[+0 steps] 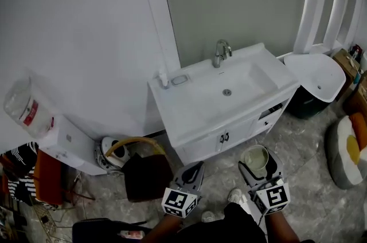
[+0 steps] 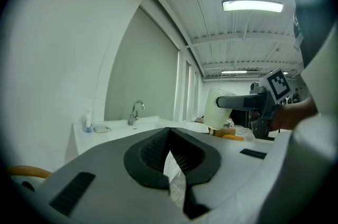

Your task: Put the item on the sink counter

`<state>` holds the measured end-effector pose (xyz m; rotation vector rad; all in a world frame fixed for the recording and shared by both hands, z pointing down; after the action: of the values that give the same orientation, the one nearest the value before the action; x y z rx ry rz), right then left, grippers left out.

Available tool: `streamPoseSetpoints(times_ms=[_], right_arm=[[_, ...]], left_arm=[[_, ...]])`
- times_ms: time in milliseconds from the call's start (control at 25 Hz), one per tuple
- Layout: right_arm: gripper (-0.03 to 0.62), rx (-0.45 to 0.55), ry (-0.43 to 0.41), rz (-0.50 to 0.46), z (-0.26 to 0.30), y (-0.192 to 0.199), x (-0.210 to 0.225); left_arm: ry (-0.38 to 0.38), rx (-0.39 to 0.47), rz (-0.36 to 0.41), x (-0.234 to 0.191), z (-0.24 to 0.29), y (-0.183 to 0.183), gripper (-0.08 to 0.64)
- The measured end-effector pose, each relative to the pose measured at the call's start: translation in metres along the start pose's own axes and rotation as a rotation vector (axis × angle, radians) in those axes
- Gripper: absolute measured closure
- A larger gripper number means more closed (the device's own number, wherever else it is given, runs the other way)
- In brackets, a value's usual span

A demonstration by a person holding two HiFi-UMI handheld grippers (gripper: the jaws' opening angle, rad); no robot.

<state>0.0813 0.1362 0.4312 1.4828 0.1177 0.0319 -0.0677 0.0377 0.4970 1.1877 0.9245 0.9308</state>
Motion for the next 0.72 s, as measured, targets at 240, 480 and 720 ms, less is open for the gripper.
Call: streamPoseSetpoints(times_ms=[240,480,720], right_arm=[[0.207,-0.004,-0.056,-0.003,0.047,-0.001,0.002],[0.207,0.008,-0.142,-0.011,0.106,-0.018,0.009],[0.207,-0.005,-0.218,-0.019,0.163,-0.017,0.036]], left_arm=[[-0.063,-0.002,-0.013,-0.033,0.008,-0.001,0.548],[-0.162,-0.006,-0.040,-0.070,0.031,-0.006,0.548],[-0.249,-0.009,-0.051,-0.101,0.064,-0.017,0.548]])
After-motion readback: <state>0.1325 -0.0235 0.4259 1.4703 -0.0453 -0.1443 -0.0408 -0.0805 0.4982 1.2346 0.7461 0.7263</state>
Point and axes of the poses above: the fingertips, and each gripper's own axes: z forward along the fingers, x to its right, y out of its underside, the point moved 3 cm from there along -z, backward along the fingers, and after that the axes turned 3 degrees about -x, right-handed, at the moved point
